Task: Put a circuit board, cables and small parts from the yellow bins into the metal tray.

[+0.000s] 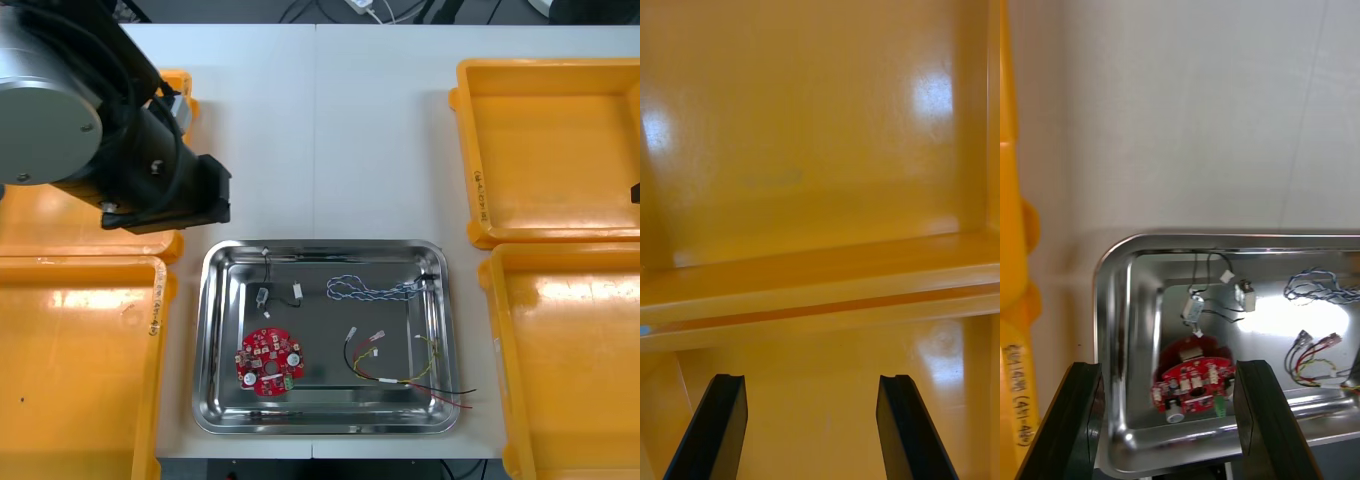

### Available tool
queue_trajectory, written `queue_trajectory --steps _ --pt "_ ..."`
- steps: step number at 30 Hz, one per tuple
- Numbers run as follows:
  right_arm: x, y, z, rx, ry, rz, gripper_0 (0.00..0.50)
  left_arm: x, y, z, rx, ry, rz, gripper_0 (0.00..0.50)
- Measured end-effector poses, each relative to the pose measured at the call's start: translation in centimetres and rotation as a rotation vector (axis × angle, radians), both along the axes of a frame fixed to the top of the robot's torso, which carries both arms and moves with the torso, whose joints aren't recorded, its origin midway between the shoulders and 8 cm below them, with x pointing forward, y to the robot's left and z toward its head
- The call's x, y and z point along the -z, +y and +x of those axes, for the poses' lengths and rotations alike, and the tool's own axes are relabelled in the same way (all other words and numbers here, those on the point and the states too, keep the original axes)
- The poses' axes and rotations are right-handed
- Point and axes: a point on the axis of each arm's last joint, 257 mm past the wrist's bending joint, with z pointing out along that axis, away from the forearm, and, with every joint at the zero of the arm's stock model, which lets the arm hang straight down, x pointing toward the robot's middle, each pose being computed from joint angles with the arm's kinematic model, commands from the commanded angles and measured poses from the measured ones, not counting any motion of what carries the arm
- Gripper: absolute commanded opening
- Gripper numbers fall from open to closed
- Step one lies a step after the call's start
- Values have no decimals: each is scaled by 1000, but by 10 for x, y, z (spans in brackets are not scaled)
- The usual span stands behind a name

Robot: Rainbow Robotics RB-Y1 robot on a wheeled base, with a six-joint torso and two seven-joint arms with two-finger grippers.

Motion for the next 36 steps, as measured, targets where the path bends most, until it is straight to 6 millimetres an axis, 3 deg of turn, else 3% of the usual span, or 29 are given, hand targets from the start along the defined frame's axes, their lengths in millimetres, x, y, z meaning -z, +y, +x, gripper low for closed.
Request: queue_trajectory --steps 7,18,27,36 --pt "0 0 0 0 0 0 500 0 40 -8 40 -1 19 500" --pt "0 0 0 0 0 0 500 -8 108 -9 -86 -22 14 500" --pt "0 0 0 0 0 0 500 -7 147 -11 4 -67 87 500" --pt "0 0 0 0 0 0 500 -10 179 -14 -83 -83 70 500"
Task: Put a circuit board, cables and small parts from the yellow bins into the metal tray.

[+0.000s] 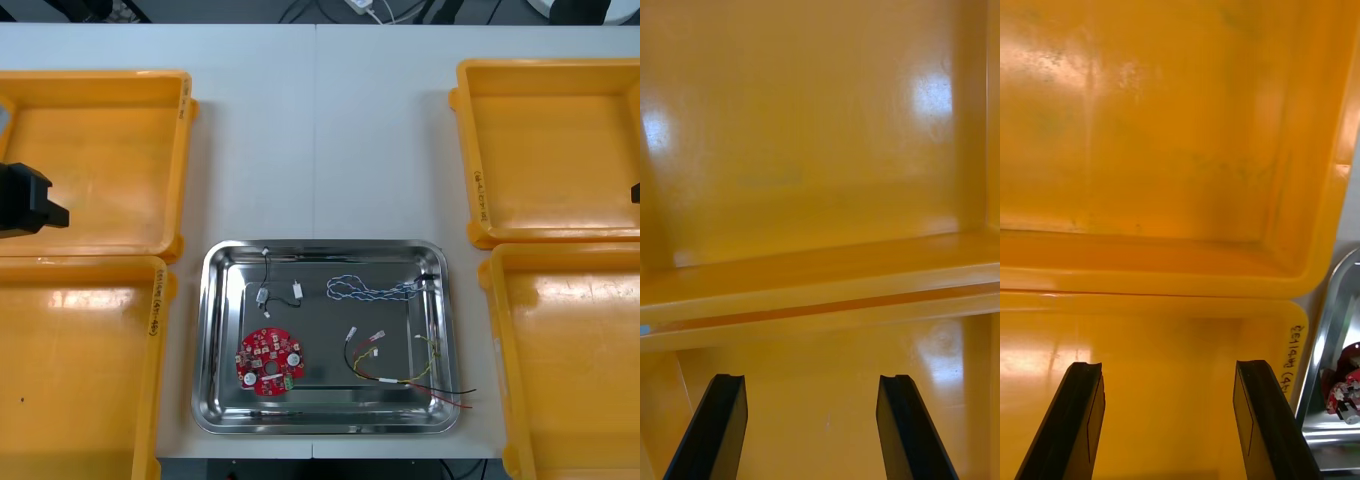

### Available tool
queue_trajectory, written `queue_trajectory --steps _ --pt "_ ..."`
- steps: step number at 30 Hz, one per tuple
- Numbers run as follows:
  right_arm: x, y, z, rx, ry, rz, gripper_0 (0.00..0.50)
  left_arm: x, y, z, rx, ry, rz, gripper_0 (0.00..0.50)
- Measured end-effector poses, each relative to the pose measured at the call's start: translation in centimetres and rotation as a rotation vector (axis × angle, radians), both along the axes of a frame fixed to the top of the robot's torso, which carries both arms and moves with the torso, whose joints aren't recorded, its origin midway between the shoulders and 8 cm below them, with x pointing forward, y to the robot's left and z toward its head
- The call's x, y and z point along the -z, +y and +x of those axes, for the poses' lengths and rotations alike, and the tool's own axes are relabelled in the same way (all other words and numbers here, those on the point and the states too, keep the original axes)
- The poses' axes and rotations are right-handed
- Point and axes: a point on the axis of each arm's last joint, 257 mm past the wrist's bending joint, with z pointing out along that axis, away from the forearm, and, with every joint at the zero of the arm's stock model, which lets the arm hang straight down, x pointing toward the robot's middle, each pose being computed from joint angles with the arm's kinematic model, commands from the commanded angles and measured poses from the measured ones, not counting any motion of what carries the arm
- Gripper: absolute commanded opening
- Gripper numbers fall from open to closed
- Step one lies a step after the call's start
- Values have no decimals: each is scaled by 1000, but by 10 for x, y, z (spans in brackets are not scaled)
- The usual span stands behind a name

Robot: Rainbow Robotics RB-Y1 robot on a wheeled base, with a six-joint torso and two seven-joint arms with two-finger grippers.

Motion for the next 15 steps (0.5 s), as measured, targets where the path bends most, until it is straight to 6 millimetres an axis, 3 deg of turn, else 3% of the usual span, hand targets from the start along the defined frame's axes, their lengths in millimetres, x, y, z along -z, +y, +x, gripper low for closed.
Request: queue_trajectory --steps 5,15 --pt "0 0 0 0 0 0 500 0 22 2 -50 -4 3 500" --pt "0 0 0 0 0 0 500 19 48 -9 48 36 80 500"
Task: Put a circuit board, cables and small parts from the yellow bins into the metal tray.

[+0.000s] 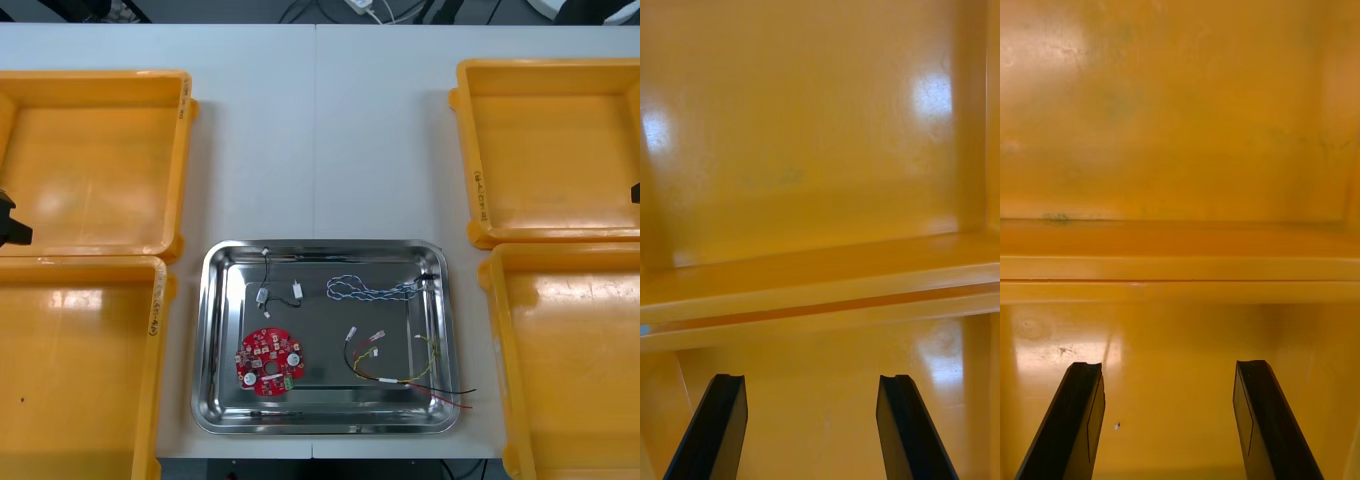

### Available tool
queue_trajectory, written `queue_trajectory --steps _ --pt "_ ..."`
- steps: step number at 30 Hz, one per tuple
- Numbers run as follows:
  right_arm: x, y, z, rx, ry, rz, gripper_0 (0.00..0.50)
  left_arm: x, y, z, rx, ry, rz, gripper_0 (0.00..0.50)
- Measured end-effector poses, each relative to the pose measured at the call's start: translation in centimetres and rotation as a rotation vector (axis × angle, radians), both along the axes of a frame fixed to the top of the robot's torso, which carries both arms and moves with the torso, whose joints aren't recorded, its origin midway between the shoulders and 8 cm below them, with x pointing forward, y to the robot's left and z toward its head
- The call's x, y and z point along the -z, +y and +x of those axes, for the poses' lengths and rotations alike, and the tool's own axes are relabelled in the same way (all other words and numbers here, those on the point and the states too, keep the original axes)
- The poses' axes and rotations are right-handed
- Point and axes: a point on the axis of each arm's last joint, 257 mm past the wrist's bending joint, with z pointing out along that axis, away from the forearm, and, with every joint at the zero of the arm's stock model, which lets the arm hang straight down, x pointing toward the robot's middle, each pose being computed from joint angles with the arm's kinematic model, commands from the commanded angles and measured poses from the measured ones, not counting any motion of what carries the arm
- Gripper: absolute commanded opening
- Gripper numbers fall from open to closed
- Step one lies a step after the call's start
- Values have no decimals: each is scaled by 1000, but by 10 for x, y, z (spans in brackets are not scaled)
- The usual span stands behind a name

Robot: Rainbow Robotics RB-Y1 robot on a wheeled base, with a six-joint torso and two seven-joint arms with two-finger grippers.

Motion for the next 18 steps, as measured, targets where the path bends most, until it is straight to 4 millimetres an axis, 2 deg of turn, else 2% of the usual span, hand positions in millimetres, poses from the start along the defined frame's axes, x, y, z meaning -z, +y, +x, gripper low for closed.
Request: queue_trajectory --steps 10,18 --pt "0 0 0 0 0 0 500 16 7 -12 -20 43 -3 500" --pt "0 0 0 0 0 0 500 20 8 -14 -23 51 -5 500"
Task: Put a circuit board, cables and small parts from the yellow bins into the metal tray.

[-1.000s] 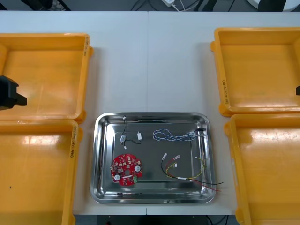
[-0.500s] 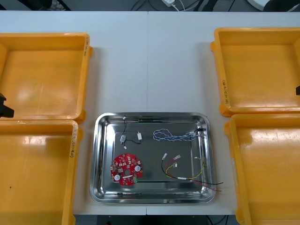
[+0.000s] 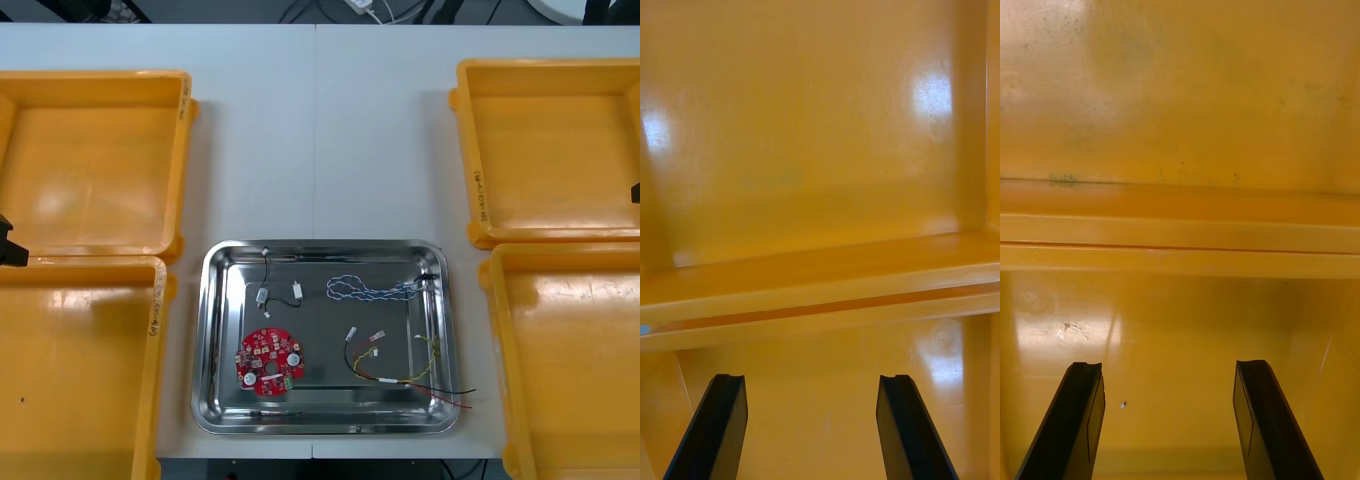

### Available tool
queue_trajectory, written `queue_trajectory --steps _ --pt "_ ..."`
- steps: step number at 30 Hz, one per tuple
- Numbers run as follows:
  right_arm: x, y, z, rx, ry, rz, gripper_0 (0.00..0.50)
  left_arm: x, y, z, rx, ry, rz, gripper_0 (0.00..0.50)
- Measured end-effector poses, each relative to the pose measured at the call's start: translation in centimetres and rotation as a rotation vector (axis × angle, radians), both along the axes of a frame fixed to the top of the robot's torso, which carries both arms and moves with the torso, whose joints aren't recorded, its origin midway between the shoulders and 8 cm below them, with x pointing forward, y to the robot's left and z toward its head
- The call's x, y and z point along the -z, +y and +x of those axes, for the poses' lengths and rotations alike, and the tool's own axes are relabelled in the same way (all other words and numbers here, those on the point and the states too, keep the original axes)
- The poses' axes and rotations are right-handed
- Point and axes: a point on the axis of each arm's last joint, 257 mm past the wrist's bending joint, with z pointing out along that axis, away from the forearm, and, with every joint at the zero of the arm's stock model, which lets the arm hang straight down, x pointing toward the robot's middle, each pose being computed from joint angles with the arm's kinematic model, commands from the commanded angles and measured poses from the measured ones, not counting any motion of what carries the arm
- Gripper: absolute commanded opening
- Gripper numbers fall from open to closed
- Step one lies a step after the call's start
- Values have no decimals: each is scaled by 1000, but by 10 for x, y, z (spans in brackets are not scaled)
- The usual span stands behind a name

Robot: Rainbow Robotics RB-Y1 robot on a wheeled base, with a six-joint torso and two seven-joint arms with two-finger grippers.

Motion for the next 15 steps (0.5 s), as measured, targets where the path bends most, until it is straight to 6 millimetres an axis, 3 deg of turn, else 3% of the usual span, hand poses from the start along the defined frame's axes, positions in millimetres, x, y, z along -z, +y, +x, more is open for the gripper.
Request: queue_trajectory --steps 15 --pt "0 0 0 0 0 0 500 0 0 0 0 0 0 500"
